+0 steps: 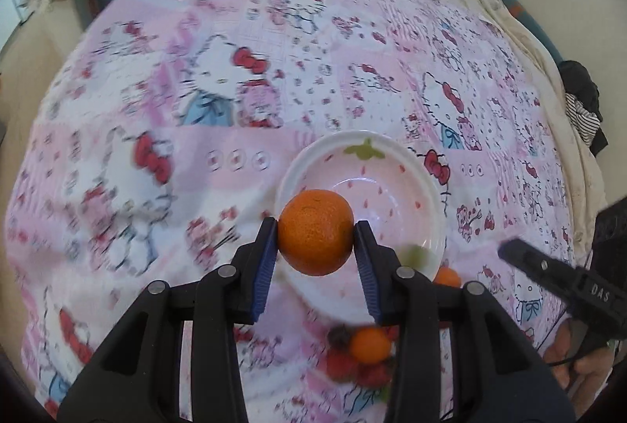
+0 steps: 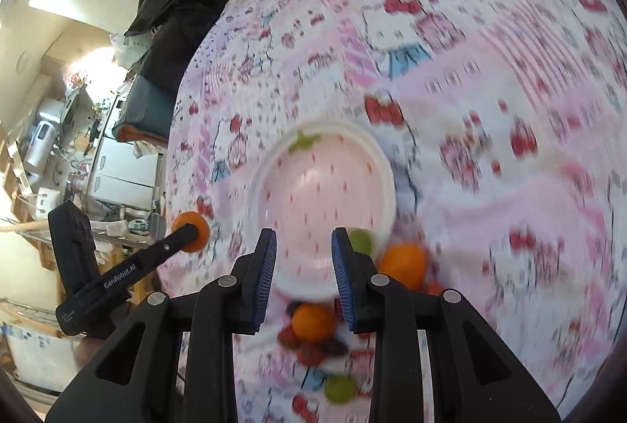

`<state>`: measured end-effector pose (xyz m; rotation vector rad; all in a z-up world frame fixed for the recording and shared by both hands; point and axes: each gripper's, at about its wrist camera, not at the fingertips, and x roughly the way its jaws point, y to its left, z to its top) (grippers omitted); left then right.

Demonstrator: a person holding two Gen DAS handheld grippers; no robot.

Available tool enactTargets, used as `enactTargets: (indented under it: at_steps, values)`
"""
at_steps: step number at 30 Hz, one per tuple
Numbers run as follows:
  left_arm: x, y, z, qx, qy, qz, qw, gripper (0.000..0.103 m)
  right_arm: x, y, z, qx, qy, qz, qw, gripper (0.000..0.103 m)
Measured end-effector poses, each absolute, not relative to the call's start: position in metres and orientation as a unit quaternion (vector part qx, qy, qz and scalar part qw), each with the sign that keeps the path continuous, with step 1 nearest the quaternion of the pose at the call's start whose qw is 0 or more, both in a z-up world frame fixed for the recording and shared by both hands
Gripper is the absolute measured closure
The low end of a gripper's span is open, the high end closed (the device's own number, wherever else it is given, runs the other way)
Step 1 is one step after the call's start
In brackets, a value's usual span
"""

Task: Organize fruits
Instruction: 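Carry the orange with the left tool onto the plate while the right tool releases the lime there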

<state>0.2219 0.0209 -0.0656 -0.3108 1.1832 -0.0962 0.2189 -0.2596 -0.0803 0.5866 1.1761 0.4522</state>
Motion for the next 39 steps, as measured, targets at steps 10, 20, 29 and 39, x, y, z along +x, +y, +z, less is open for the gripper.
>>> enactTargets:
  at_steps: [10,20,29,39]
  values:
    - [0.254,-0.01,-0.106,-0.116,0.576,-0.075,0.806,0.068,0.26,-0.243,-0.109,0.227,0.548,0.207,0.778,0.07]
    - [0.254,-0.012,-0.104,-0.117,0.556,-0.079,0.819,0.067,0.26,-0.254,-0.098,0.229,0.517,0.199,0.801,0.028]
    - [0.257,-0.007,-0.121,-0.095,0.567,-0.054,0.816,0.059,0.262,-0.258,-0.098,0.234,0.517,0.188,0.802,0.027]
    - [0.251,-0.004,-0.103,-0.066,0.532,-0.027,0.844,0.041,0.257,-0.256,-0.096,0.227,0.512,0.183,0.808,0.027]
